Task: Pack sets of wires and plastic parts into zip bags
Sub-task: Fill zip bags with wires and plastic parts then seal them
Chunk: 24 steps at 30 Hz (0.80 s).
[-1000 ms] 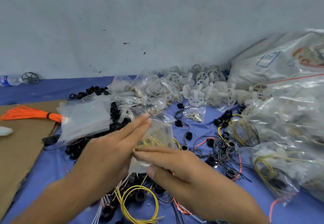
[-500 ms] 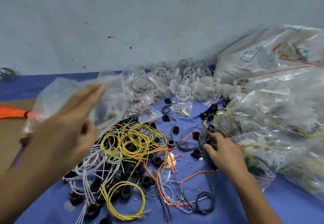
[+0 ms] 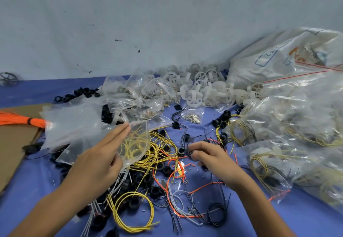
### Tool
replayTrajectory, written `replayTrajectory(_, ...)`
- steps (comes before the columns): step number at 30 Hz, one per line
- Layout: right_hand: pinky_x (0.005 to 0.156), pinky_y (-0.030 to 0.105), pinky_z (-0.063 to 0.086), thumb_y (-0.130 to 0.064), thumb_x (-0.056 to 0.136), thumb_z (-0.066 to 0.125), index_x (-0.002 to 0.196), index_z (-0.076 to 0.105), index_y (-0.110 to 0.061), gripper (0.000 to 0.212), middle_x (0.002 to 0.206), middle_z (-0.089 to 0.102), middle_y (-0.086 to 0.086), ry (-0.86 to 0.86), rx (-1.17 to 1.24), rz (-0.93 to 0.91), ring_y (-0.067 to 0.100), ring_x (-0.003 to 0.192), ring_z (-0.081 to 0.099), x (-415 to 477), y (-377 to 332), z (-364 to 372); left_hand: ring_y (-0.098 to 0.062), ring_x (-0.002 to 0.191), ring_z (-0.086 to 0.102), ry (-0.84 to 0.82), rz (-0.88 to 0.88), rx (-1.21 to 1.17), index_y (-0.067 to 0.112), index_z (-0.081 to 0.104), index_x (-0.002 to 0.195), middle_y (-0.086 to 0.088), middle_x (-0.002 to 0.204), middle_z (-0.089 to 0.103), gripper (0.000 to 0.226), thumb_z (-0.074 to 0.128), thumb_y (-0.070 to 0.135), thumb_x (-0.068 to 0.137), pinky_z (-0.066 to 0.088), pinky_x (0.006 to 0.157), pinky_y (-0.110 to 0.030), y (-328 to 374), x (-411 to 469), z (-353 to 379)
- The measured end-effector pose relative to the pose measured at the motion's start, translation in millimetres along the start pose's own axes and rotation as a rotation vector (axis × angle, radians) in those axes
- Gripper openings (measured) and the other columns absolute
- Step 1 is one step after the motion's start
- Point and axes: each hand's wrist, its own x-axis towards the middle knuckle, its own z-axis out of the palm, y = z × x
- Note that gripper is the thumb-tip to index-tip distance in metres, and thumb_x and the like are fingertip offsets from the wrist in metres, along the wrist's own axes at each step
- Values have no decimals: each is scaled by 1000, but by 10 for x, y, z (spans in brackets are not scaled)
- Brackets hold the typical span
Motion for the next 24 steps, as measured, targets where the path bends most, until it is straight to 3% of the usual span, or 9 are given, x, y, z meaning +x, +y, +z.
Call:
replayTrajectory(2, 82, 26, 47, -31, 97, 56, 114, 64, -33, 19, 102, 64, -10, 156, -219, -64, 5, 95, 61, 53, 54, -49, -12, 52, 54, 0, -1, 1, 41, 23, 154, 41, 154, 9, 80, 57, 8, 89, 49, 48, -31, 4, -22, -9)
replayTrajectory(4, 90, 36, 45, -40, 97, 52, 123, 59, -29, 29, 119, 57, -5, 333, -661, -39, 19, 106, 57, 91, 124, -132, -13, 52, 55, 3, -4, -7, 40, 24, 154, 40, 154, 11, 80, 58, 7, 88, 49, 48, -31, 9, -51, -26)
replayTrajectory(6, 96, 39, 42, -45, 97, 47, 132, 52, -27, 40, 132, 52, 0, 318, -990, 59, 27, 115, 51, 95, 203, -113, -12, 52, 55, 0, -11, -17, 40, 25, 153, 41, 153, 11, 81, 59, 7, 88, 50, 48, -31, 23, -64, -36)
replayTrajectory(8, 99, 37, 39, -46, 97, 45, 133, 51, -28, 40, 134, 51, -2, 246, -1073, 43, 27, 119, 47, 94, 290, 10, -12, 54, 54, -3, -10, -21, 42, 23, 153, 41, 153, 11, 83, 59, 6, 88, 49, 48, -31, 40, -60, -23)
replayTrajectory(13, 89, 38, 44, -22, 95, 55, 119, 61, -20, 25, 111, 67, 0, 123, -743, -169, 26, 108, 58, 52, 186, 177, -10, 61, 56, -24, 9, -30, 44, 19, 153, 42, 153, 7, 81, 55, 9, 90, 46, 50, -27, 91, -42, 32)
replayTrajectory(17, 85, 19, 49, -17, 95, 62, 119, 66, -21, 24, 101, 72, -11, 258, -346, -185, -2, 97, 64, -43, -126, 25, -8, 59, 55, -12, 9, -43, 44, 21, 153, 40, 154, 9, 81, 56, 9, 89, 48, 50, -30, 84, -49, 11)
replayTrajectory(21, 77, 24, 54, -11, 99, 55, 119, 62, -22, 23, 91, 75, -2, 282, 127, -201, 10, 87, 68, -102, -473, -108, 1, 64, 54, 14, 4, -66, 43, 26, 153, 39, 154, 12, 81, 57, 8, 87, 49, 59, -33, 87, -46, -6)
replayTrajectory(24, 71, 25, 54, -15, 99, 54, 127, 56, -15, 28, 91, 70, 8, 196, 551, -164, 18, 82, 64, -103, -617, -121, 2, 66, 53, -1, 14, -67, 42, 24, 153, 41, 154, 9, 80, 56, 9, 89, 46, 58, -29, 103, -42, 15)
